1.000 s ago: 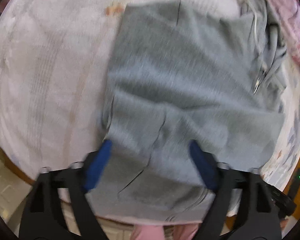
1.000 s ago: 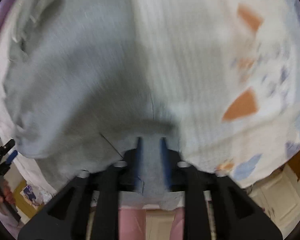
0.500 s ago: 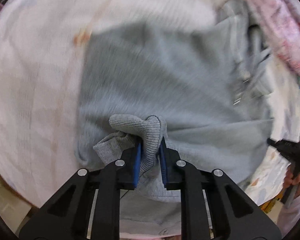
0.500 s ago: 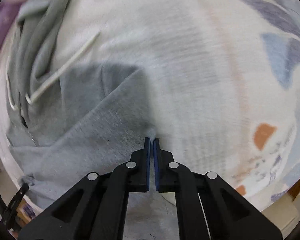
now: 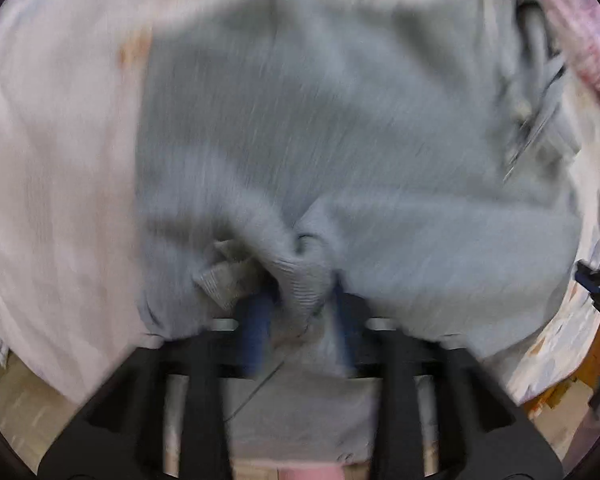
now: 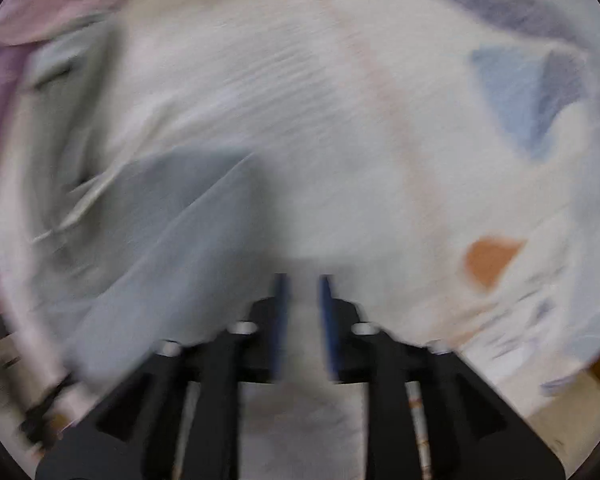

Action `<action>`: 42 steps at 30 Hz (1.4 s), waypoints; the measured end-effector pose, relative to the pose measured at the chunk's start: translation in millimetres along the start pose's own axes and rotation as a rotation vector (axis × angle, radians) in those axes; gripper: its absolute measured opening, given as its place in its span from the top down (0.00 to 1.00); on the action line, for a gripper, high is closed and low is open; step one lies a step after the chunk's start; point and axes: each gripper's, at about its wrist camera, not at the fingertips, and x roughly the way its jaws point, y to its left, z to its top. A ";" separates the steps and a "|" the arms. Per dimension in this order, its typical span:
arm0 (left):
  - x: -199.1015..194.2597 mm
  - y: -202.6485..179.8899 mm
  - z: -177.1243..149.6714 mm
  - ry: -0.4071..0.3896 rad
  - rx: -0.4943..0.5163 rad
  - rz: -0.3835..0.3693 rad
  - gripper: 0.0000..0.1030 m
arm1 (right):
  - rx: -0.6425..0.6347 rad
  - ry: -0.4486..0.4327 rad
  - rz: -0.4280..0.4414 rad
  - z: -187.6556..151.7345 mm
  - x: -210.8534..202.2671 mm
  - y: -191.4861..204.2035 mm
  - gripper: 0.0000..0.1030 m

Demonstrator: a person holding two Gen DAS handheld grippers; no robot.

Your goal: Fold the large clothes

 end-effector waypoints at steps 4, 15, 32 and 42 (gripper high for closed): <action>4.5 2.1 -11.8 -0.012 -0.023 -0.008 0.36 | -0.122 0.079 -0.042 -46.7 10.9 18.6 0.55; 5.3 -17.6 -8.2 -0.044 0.063 -0.014 0.76 | -0.116 0.089 -0.413 -75.2 29.3 -37.4 1.00; -65.7 -34.4 -15.9 -0.218 0.012 0.067 0.71 | -0.240 0.091 -0.186 -77.8 -19.2 -36.5 0.99; 22.0 -50.8 -13.2 -0.150 0.118 0.156 0.79 | -0.148 0.146 -0.156 -59.0 -5.9 -99.8 1.00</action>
